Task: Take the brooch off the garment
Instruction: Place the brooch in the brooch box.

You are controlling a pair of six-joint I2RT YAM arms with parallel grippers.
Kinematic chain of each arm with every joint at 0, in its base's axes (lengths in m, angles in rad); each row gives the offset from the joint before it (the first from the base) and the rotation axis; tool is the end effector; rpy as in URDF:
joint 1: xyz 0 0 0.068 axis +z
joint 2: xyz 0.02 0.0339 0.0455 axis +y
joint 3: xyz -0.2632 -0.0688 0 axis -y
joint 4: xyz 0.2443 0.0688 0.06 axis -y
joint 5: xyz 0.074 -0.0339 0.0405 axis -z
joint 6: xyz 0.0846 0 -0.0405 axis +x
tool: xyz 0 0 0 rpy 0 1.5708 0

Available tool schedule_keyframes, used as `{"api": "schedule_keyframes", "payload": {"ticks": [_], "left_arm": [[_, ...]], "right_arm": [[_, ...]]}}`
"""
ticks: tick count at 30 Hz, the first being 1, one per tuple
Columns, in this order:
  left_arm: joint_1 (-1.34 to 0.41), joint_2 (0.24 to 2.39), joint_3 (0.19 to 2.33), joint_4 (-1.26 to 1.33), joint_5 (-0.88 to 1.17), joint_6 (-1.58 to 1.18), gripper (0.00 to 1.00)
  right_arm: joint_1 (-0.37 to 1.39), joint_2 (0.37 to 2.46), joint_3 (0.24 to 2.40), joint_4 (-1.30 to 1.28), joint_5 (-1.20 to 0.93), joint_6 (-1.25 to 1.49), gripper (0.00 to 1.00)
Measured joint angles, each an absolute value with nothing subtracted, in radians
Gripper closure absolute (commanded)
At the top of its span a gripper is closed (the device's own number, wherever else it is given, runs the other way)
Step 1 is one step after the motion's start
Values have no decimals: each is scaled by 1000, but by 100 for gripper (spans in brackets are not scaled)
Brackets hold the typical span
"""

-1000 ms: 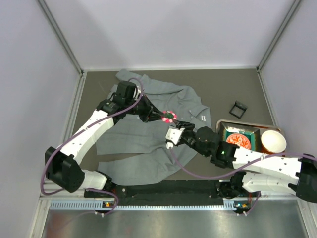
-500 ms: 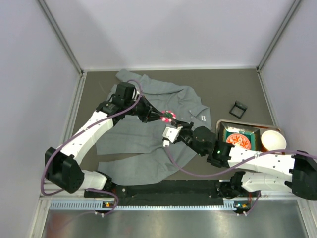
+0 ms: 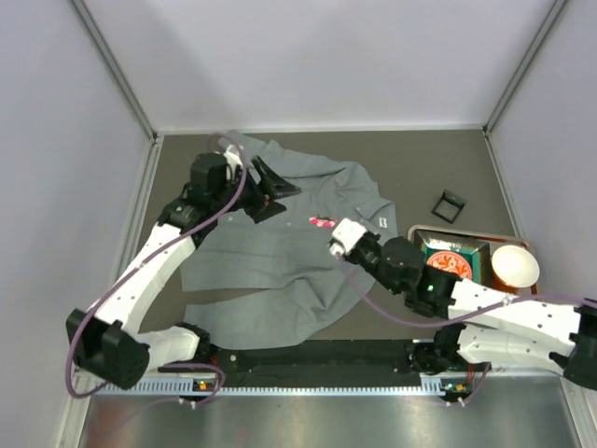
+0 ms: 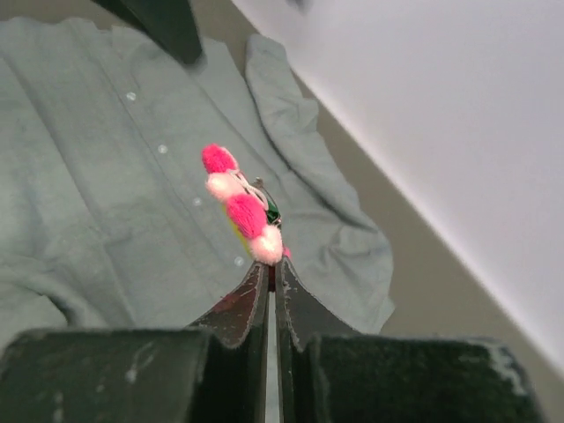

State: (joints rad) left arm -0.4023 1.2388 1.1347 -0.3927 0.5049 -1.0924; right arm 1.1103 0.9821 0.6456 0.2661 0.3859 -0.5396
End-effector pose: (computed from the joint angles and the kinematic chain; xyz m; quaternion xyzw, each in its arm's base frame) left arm 0.2725 -0.1604 0.3261 -0.1612 0.8262 -0.4941 0.2175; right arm 0.1513 0.2333 0.2976 -0.4386 0.5832 0.0537 0.6816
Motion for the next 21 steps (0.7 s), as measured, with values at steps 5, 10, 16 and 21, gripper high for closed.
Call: {"api": "schedule_keyframes", "payload": {"ticks": [5, 10, 16, 21], "left_arm": [[-373, 1120, 1097, -311, 418, -960, 9], [-382, 1113, 1059, -263, 434, -859, 11], [-434, 1127, 1054, -253, 455, -775, 11], [-490, 1151, 1045, -216, 494, -749, 11]], "right_arm": [[874, 833, 595, 67, 278, -163, 100], [470, 711, 539, -172, 77, 171, 100], [36, 686, 530, -322, -279, 416, 100], [-265, 789, 530, -345, -502, 497, 100]]}}
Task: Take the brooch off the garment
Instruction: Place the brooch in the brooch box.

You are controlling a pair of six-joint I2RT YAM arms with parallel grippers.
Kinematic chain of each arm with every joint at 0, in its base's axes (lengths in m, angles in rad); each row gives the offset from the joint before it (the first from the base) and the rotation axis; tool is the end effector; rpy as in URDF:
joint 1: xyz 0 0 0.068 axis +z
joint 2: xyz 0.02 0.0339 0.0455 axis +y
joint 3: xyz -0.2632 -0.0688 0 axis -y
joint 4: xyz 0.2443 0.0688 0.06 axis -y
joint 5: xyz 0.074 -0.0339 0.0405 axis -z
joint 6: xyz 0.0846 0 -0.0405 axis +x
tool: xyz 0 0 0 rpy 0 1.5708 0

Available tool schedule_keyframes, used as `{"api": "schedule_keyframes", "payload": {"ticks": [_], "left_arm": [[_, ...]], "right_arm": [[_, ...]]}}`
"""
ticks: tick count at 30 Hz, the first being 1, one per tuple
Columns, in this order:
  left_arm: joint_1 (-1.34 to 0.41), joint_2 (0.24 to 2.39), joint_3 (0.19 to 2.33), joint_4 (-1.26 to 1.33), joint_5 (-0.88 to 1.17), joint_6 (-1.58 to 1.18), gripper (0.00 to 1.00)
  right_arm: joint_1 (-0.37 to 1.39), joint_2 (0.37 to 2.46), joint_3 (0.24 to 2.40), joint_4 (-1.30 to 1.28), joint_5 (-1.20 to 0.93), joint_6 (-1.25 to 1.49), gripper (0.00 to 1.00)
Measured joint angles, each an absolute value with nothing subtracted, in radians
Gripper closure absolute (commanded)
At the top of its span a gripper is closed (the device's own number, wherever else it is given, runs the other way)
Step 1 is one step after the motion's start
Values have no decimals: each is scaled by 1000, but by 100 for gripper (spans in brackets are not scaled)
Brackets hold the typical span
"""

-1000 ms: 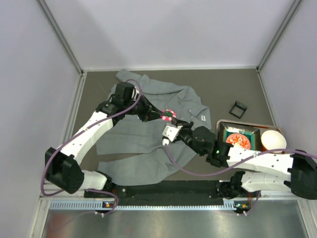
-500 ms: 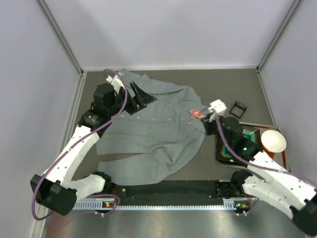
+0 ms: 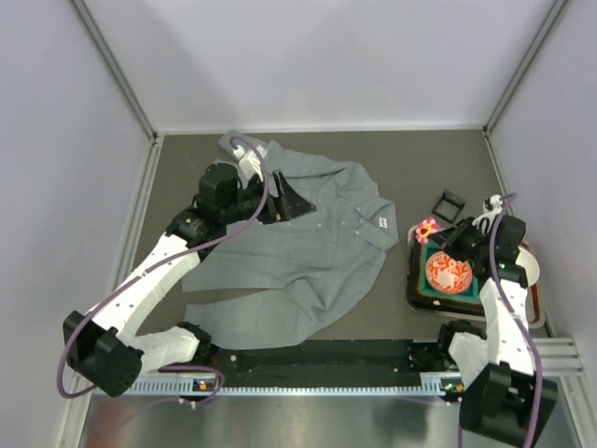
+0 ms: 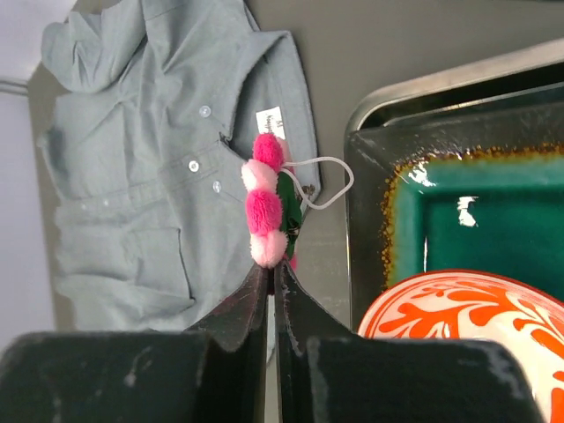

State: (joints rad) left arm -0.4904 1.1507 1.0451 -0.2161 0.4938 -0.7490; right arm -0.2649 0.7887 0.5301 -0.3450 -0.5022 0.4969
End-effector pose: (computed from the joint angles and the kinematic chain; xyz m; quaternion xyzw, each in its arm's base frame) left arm 0.2482 -0.1780 0.3408 0.0403 0.7985 -0.4907 0.3464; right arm 0.2114 -0.0152 0.2117 0.2116 0.8391 0.2706 0.4219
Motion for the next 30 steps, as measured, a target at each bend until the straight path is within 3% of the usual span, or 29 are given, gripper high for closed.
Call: {"api": "schedule_keyframes", "payload": {"ticks": [11, 23, 30], "left_arm": [[-559, 1161, 1020, -171, 542, -711, 11], [-581, 1161, 1009, -172, 545, -684, 11], [-581, 1161, 1009, -176, 538, -669, 11]], "right_arm": [[-549, 1124, 595, -223, -733, 556, 100], [-559, 1378, 652, 70, -784, 660, 100], [-559, 1446, 691, 90, -785, 672, 100]]}}
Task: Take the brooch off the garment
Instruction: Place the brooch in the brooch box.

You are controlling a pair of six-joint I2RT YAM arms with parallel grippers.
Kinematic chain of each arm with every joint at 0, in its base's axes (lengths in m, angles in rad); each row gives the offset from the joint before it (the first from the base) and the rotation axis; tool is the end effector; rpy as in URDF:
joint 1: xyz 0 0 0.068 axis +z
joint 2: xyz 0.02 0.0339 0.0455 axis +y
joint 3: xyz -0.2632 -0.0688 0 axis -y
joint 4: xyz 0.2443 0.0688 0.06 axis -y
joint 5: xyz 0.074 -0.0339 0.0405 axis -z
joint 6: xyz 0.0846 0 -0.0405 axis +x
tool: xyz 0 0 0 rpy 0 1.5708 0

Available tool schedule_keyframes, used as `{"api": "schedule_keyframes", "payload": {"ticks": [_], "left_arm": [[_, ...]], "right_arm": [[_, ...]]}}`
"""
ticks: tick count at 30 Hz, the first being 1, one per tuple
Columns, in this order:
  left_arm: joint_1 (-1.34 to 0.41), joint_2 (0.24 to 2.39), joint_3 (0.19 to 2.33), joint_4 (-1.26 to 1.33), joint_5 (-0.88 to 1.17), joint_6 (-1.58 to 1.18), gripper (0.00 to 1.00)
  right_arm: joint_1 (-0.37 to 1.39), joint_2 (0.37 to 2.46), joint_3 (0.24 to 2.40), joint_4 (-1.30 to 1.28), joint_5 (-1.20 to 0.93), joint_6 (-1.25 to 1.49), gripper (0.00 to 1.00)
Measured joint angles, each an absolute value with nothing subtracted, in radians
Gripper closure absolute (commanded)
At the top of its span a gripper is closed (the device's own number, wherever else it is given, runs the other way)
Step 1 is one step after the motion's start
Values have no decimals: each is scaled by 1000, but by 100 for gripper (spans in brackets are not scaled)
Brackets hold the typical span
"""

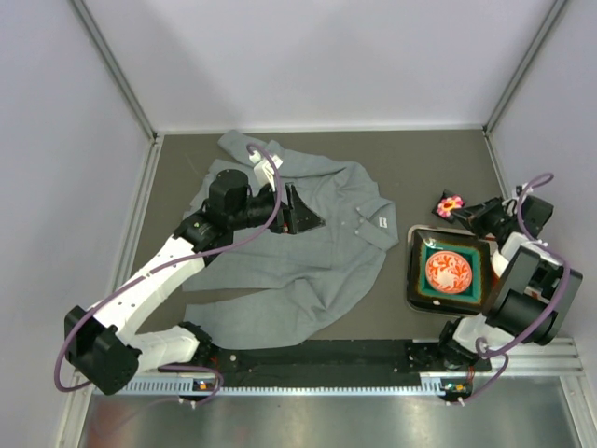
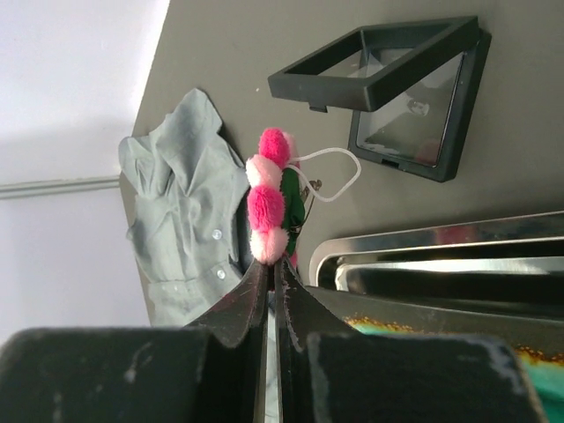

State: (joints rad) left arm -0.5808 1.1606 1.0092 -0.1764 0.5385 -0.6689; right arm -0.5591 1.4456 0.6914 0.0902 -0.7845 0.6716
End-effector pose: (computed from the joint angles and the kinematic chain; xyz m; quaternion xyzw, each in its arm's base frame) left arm 0.2307 -0.2033 0.3301 0.1202 0.7898 -0.5037 0.3287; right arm 0.2959 -0.1147 0.1686 0.3428 0.7750 0.3659 0.3848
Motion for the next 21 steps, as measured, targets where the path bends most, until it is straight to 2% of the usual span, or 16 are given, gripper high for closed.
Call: {"api": "schedule_keyframes", "payload": {"ticks": [21], "left_arm": [[-582, 1161, 1009, -176, 539, -663, 11]], "right_arm": [[-512, 1588, 775, 38, -719, 617, 100]]}}
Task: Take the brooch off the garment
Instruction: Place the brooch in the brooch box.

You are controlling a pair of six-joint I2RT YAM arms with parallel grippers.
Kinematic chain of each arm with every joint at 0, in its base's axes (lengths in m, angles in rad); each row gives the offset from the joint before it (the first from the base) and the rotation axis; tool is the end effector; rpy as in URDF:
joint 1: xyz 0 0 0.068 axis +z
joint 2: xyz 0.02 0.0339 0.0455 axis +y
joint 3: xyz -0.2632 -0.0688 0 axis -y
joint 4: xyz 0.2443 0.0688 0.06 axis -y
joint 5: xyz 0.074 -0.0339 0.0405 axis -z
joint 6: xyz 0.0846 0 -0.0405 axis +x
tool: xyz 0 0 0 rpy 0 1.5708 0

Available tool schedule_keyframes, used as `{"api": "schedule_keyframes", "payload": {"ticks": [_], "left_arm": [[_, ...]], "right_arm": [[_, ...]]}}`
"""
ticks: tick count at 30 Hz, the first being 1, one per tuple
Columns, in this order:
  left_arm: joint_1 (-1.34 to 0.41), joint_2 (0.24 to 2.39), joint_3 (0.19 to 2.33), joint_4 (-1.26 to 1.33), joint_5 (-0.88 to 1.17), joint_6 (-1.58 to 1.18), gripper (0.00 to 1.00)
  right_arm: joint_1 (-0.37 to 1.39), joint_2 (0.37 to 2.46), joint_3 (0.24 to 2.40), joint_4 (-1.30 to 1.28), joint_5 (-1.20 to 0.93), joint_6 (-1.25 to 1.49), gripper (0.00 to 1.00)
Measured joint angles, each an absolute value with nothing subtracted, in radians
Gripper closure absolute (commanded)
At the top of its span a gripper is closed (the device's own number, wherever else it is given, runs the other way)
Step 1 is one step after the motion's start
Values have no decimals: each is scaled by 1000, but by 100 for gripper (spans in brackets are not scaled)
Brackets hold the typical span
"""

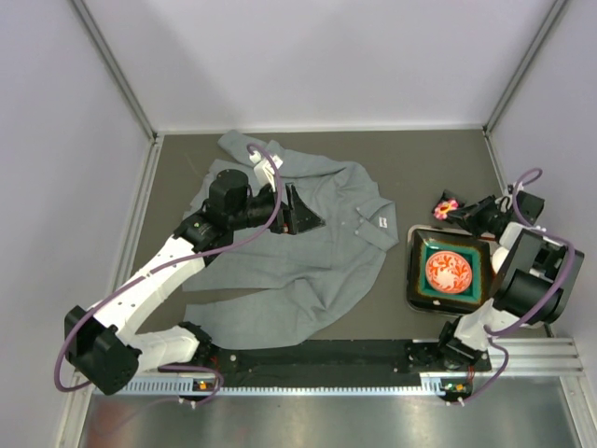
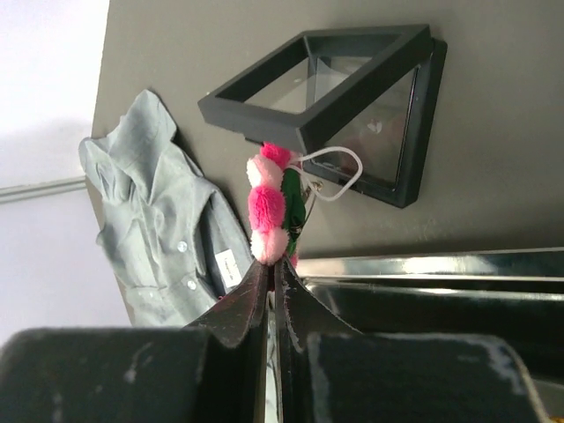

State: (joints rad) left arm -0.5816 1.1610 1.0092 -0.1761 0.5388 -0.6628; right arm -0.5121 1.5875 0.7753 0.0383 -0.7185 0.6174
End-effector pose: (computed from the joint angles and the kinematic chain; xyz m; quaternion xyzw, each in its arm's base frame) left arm 0.2306 -0.2036 0.3301 0.1230 0.7894 -0.5029 0.3299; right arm 0.3189 -0.1153 0.1444 0.3466 0.8019 0.3427 0.3457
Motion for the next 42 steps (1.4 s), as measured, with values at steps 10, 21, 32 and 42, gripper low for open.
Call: {"api": "schedule_keyframes", "payload": {"ticks": [10, 21, 32, 42], "left_arm": [[-582, 1161, 1009, -176, 538, -659, 12], [-582, 1164, 1009, -176, 538, -659, 12], [-582, 1166, 1009, -179, 538, -655, 12], [-581, 1166, 1009, -180, 539, -655, 12]], "right_arm": [[-513, 1645, 825, 68, -716, 640, 100], [-508, 1690, 826, 91, -719, 667, 100], [-506, 1746, 848, 117, -708, 683, 94], [-506, 1764, 890, 76, -669, 657, 80]]}}
